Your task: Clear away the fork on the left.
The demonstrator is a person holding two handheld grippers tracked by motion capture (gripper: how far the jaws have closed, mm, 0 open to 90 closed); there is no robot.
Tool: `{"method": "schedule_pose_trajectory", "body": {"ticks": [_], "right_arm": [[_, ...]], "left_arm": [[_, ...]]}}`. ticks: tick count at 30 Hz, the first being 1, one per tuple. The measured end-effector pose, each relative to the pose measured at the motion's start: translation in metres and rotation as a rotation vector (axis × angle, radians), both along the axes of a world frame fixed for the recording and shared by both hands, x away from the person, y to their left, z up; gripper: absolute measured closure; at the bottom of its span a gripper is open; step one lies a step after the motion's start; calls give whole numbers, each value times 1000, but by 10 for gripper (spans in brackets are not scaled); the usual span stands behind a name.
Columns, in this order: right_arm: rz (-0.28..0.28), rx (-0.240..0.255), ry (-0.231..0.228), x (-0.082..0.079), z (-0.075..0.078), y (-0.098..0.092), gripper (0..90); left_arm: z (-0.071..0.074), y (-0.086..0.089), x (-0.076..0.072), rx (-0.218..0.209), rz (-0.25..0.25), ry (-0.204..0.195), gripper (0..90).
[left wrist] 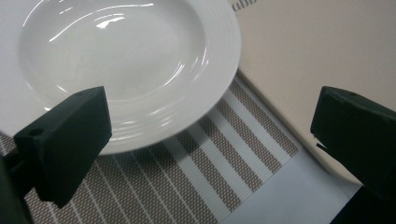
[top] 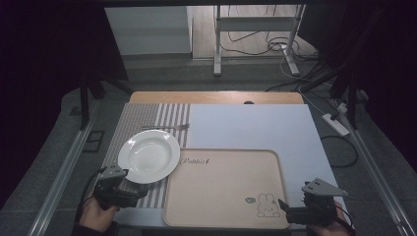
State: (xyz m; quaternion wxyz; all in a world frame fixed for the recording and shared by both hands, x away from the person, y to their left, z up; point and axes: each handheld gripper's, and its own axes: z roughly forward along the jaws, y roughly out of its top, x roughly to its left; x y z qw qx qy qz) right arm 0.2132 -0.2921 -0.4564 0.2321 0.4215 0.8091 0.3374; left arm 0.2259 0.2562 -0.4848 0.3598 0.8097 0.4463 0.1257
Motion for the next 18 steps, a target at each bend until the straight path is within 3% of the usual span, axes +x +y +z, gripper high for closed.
{"method": "schedule_pose_trajectory", "body": {"ticks": [13,18], "right_arm": [[4,-2,1,0,0,1,0],[5,-5,1,0,0,1,0]], "left_arm": [[-1,-4,23,-40,-3,38,0],[0,-4,32,-50,23,35,0]]}}
